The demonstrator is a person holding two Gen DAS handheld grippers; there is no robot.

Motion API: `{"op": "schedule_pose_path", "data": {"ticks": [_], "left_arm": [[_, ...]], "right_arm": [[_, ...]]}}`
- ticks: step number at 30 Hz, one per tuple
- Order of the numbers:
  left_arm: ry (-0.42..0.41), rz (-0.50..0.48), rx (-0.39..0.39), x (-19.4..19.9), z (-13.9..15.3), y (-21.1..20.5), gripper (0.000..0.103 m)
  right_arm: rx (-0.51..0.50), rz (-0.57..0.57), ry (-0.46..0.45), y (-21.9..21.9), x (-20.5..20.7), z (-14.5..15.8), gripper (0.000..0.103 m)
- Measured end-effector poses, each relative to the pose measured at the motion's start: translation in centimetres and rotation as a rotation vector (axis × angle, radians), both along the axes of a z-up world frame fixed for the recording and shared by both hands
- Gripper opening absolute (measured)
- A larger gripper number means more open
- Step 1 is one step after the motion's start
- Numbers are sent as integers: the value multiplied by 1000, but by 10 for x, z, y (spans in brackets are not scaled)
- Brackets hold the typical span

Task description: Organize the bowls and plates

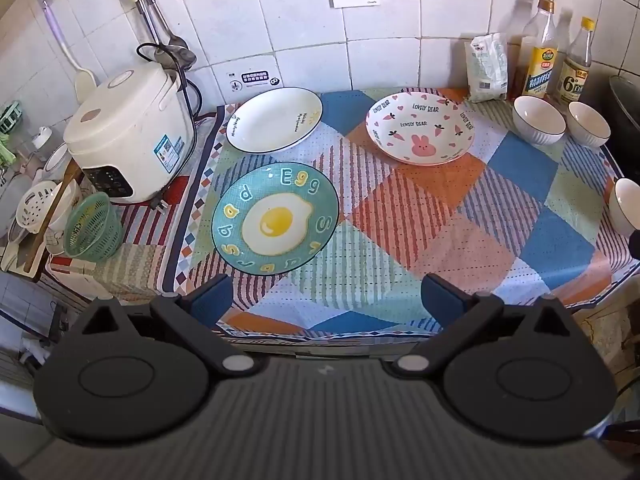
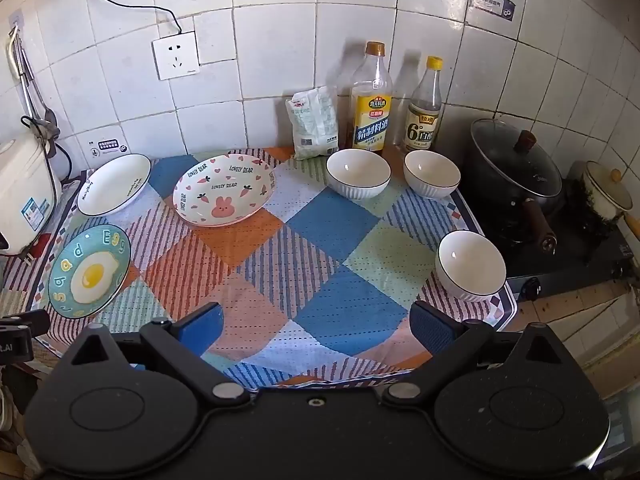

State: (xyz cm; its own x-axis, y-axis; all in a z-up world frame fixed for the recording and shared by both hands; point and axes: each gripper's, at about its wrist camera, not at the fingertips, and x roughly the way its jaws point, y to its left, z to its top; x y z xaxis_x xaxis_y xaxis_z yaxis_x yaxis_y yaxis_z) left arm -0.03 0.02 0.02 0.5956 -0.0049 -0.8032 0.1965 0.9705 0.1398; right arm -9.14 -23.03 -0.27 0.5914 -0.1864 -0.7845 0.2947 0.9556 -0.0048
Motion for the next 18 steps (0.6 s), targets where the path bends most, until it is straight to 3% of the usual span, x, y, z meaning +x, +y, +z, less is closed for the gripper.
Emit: {"op": "schedule_pose_path", "data": {"ticks": [18], "left_arm": [[21,-9,-27,-1,-8,0,101]], "right_arm": [[2,-10,16,-5,2,-3,101]]}}
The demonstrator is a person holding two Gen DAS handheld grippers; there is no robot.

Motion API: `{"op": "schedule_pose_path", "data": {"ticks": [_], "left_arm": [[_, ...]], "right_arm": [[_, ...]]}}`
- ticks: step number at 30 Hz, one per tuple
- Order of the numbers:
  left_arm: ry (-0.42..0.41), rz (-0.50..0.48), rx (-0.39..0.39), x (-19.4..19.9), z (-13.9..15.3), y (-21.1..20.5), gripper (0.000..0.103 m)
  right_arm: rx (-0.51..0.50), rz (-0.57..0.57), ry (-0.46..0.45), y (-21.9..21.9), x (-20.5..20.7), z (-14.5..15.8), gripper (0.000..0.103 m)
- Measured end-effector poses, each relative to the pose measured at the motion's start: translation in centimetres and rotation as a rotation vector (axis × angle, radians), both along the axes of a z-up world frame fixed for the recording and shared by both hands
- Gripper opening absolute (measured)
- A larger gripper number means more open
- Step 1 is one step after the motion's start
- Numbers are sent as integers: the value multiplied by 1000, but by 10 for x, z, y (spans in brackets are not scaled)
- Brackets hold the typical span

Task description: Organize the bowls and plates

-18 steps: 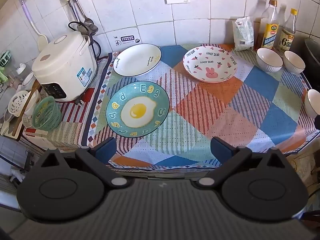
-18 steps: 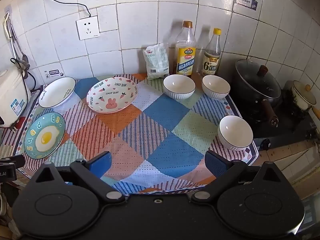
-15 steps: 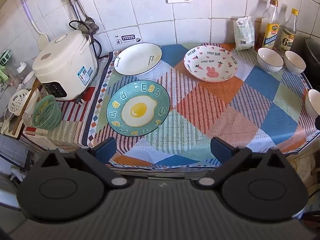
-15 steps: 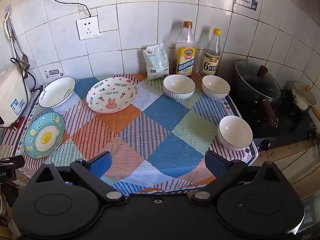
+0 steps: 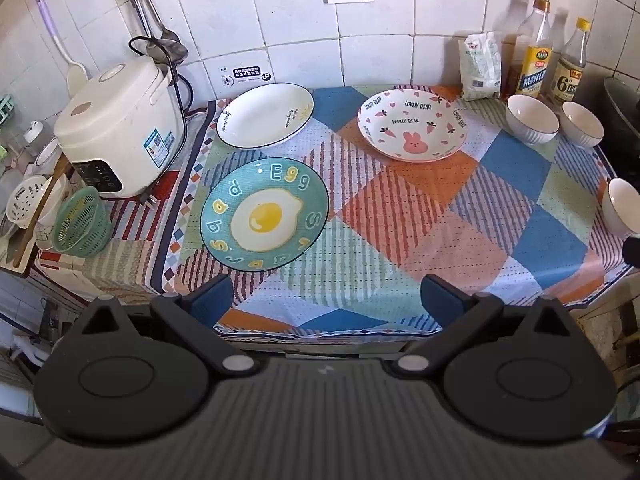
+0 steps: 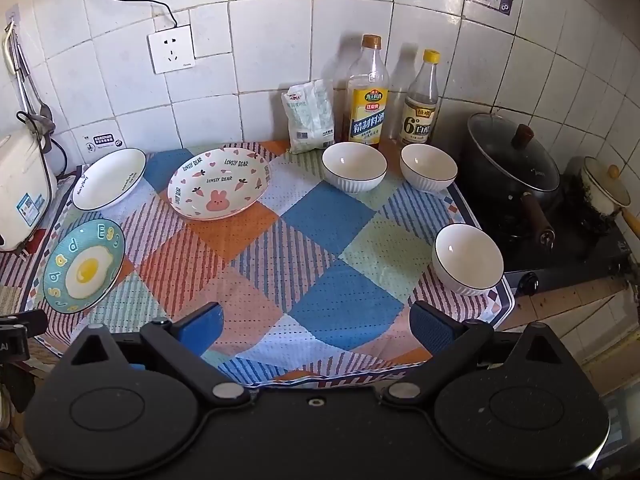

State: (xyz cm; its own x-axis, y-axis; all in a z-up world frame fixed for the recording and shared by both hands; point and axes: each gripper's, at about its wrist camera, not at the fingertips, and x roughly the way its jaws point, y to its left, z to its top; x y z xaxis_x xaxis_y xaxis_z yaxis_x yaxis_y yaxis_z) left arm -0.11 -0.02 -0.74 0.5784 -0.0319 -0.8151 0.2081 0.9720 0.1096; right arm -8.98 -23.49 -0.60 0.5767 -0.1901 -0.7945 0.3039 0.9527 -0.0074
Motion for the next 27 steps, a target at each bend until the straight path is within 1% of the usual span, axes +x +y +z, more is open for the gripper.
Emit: {"op": "schedule_pose_path", "data": {"ticks": [6,12,18,23,25,27], "left_arm": [[-1,4,-1,0,-1,-1,101],[-22,-17,-17,1,-3,0,101],[-33,-13,-37,0,-9,1,101],[-59,-12,-18,-1,-14,0,102],[-56,-4,-25,-2,-13,2,102],[-73,2,-42,-3,-9,5,102]], "right_arm": [[-2,0,-2,-2,0,-1,101],[2,1,10,-3,2,-3,101],[-6,-3,2,-5,-2,-4,101],[-23,-9,0,-5,-4,-4,101],[-23,-11,0,-5,-5,-6,101],[-24,-11,4,-5,-6,-7,101]]}}
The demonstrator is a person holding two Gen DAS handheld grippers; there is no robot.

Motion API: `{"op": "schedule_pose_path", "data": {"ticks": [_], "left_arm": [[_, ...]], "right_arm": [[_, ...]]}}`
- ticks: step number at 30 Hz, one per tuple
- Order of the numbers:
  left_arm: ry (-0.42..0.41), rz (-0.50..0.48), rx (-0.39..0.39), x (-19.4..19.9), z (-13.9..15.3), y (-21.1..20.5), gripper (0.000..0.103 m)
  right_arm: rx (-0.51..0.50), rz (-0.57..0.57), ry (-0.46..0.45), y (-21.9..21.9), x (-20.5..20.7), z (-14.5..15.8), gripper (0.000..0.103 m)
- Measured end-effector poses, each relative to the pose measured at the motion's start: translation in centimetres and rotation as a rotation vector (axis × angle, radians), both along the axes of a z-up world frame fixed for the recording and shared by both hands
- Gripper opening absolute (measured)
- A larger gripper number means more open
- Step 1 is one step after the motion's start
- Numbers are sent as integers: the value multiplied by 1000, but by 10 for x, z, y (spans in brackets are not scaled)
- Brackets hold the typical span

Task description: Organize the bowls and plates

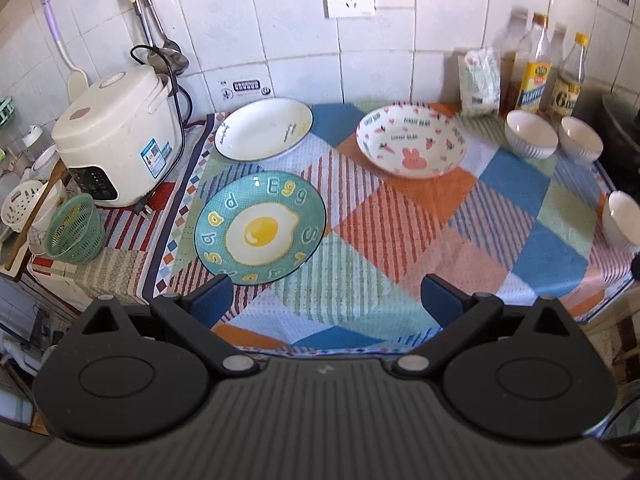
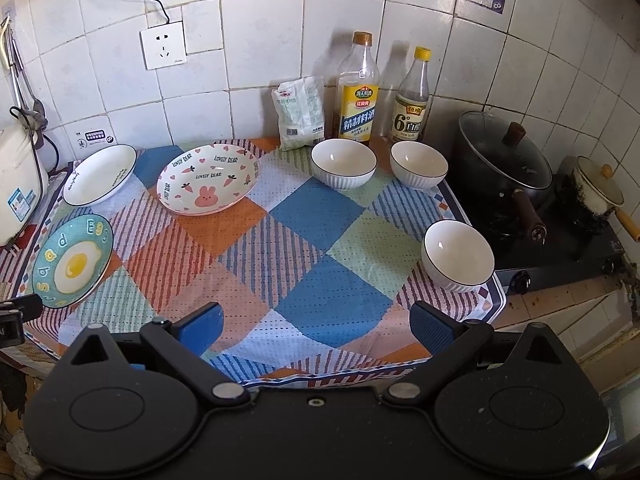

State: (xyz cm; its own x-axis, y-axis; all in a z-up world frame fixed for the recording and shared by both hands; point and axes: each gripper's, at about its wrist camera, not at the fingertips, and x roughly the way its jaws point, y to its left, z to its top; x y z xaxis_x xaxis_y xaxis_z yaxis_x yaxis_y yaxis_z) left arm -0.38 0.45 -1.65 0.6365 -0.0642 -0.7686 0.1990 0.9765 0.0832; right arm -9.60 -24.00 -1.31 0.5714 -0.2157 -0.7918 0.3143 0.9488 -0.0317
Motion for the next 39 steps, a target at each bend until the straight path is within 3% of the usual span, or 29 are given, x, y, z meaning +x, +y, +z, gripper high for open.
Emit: {"op": "schedule_pose_path", "data": {"ticks": [5,10,15,22,28,34,36,39], "left_arm": [[-33,22,-2,0,7,5,102],[-15,29,-79,-2,9,14,102],[2,12,-20,-2,6,9,101],[5,45,-64,4,4,17,100],[18,43,-107,17,5,22,99],[-65,51,-77,48,8,16,98],[-109,64,-114,64,1,14,97],[-49,59,-166,99,-15,8,96]], "right_arm": [[-6,7,-5,2,-1,2,101],[-8,1,-24,4,-5,5,101],[-13,8,-43,6,-6,8,101],[-24,8,-70,8,-3,6,101],[-36,-1,-213,6,-4,6,102],[-120,42,-511,2,12,1,103],[-104,30,-537,-6,32,-2,103],[-19,77,-509,-17,71,-13,103]]}}
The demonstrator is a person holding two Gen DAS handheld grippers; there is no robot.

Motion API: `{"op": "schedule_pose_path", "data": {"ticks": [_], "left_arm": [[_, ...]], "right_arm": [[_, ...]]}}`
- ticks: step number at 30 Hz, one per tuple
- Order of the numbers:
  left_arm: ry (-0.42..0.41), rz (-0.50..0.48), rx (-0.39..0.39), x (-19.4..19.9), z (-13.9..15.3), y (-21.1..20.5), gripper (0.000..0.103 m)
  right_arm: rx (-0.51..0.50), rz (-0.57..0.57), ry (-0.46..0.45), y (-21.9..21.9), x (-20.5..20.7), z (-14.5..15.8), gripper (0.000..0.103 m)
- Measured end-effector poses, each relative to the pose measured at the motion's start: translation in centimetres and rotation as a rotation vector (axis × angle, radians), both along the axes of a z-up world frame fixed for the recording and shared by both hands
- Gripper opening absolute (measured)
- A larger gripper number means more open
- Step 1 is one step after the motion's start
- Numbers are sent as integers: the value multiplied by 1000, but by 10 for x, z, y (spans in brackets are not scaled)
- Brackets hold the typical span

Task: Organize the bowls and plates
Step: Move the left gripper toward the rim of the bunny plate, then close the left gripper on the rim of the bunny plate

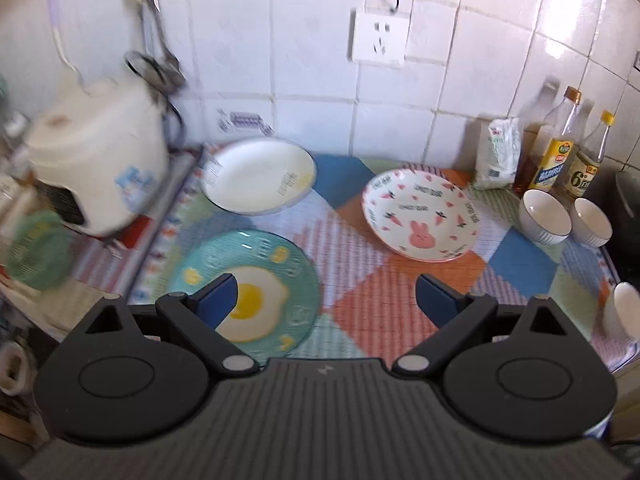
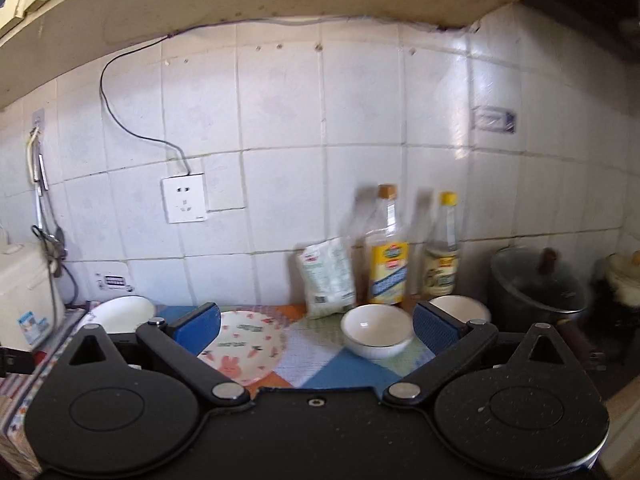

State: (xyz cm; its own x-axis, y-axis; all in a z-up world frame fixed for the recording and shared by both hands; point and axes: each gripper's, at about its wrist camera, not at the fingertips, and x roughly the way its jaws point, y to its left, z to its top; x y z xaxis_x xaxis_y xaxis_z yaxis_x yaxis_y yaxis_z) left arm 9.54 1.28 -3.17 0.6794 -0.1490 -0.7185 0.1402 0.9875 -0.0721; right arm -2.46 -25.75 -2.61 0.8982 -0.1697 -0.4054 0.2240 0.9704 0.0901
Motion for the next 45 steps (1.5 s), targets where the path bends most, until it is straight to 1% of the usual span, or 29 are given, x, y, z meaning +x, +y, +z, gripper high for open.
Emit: {"op": "schedule_pose_path", "data": {"ticks": [2,3,5,6,7,8,11,14,16,18,20,21,22,24,25,26,28,29,30,32,34,36,37,38,39,41,42,43,45], "left_arm": [[-16,6,-11,19,-10,-7,96],[-35,2,-4,27,-14,-12,96],[-45,-31,17,45,-22,-23,96],[-26,-64,31,55,-26,-30,94],[-3,-96,31,66,-29,-36,82],[20,-114,23,75,-34,-42,76],[57,-123,-15,99,-47,-54,76],[90,-110,-19,121,-61,-65,76],[110,-103,-19,134,-73,-71,76],[148,-90,-21,147,-86,-75,76],[220,-68,-23,165,-102,-78,76],[245,-33,-24,172,-111,-78,74],[252,2,-45,177,-117,-77,71],[273,26,-90,186,-128,-77,71],[288,34,-90,190,-133,-79,71],[296,33,-82,193,-137,-82,70],[300,22,-60,198,-143,-88,68],[309,24,-53,201,-147,-89,68],[321,28,-56,204,-150,-89,68],[356,44,-66,210,-158,-89,68],[361,56,-74,213,-163,-87,68],[364,46,-76,216,-168,-87,67],[369,41,-75,218,-171,-88,57],[377,35,-86,218,-174,-88,53],[389,43,-110,219,-176,-86,52],[419,82,-157,219,-178,-80,52],[418,92,-168,217,-179,-79,51],[409,92,-171,215,-180,-79,51],[399,83,-164,214,-181,-80,51]], "right_arm": [[49,34,42,-5,24,-13,102],[84,64,50,-8,35,-20,98],[154,145,73,-9,55,-38,97],[179,182,92,-9,66,-45,97],[189,200,110,-6,74,-55,95],[193,202,131,-6,81,-64,95],[222,210,170,-10,105,-88,91],[279,208,211,-21,128,-111,91],[319,202,215,-31,142,-126,91],[306,187,227,-37,156,-141,91],[286,180,246,-40,169,-156,91],[275,185,262,-40,175,-163,91],[275,196,271,-41,181,-170,91],[276,218,291,-42,193,-183,91],[277,230,300,-42,198,-188,90],[276,243,304,-42,203,-192,87],[288,284,317,-44,212,-195,69],[305,300,326,-46,217,-197,64],[334,308,333,-49,221,-199,56],[408,303,352,-54,229,-202,55],[462,277,358,-58,233,-203,55],[477,281,353,-58,236,-204,55],[472,284,356,-57,237,-205,55],[472,287,360,-57,240,-206,55],[477,284,362,-58,241,-208,53],[484,263,383,-61,244,-211,40],[479,237,390,-63,245,-211,25],[486,218,389,-66,244,-212,14],[516,211,369,-69,239,-214,14]]}}
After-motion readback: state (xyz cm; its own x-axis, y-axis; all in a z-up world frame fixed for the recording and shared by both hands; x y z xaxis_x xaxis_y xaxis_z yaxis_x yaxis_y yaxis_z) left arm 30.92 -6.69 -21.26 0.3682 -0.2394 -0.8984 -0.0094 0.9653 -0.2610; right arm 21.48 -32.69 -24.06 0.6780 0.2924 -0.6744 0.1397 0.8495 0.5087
